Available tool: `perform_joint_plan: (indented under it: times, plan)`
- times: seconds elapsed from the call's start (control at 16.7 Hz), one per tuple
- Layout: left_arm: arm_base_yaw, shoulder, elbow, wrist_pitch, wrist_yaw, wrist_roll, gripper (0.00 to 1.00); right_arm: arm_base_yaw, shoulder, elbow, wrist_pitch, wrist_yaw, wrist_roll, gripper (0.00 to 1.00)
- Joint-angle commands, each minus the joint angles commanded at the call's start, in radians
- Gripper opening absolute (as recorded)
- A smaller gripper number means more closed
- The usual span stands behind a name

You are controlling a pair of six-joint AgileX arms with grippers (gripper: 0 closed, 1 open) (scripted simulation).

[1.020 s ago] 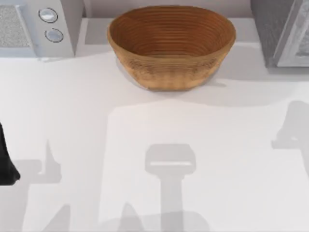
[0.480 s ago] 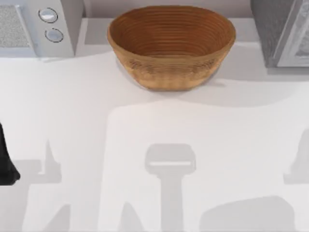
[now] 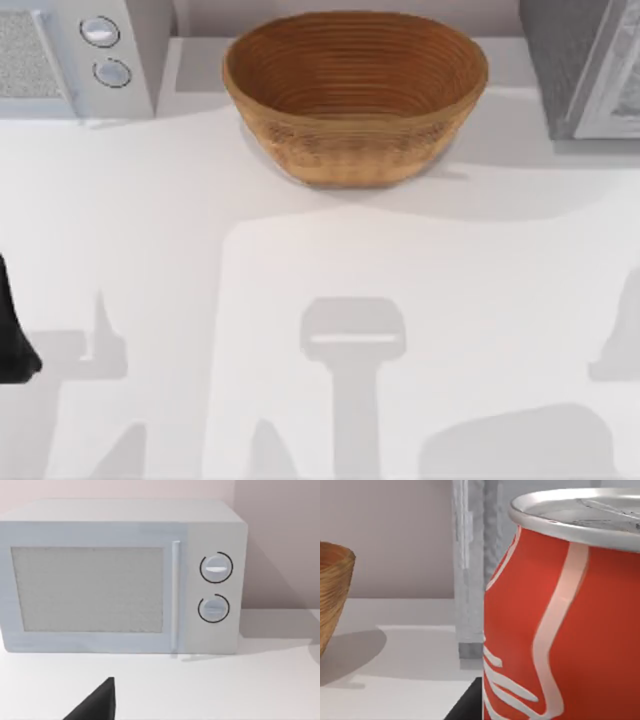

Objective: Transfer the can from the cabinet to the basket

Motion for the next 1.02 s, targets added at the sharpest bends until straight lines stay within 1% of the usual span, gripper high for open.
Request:
perform_joint_plan:
  times: [0.18, 0.42, 0.6, 1.02]
  plan:
    - [0.0, 0.0, 0.0, 0.0, 0.0, 0.0, 1.0, 0.036, 0.094, 0.072, 0.026, 0.041, 0.0, 0.0]
    - [0.0, 0.0, 0.0, 0.0, 0.0, 0.0, 1.0, 0.132, 0.361, 0.269, 0.106, 0.14, 0.002, 0.0]
    - [0.0, 0.0, 0.0, 0.0, 0.0, 0.0, 1.0, 0.227, 0.64, 0.471, 0.193, 0.236, 0.005, 0.0]
    - [0.0, 0.0, 0.0, 0.0, 0.0, 0.0, 1.0, 0.468, 1.38, 0.995, 0.426, 0.481, 0.013, 0.0]
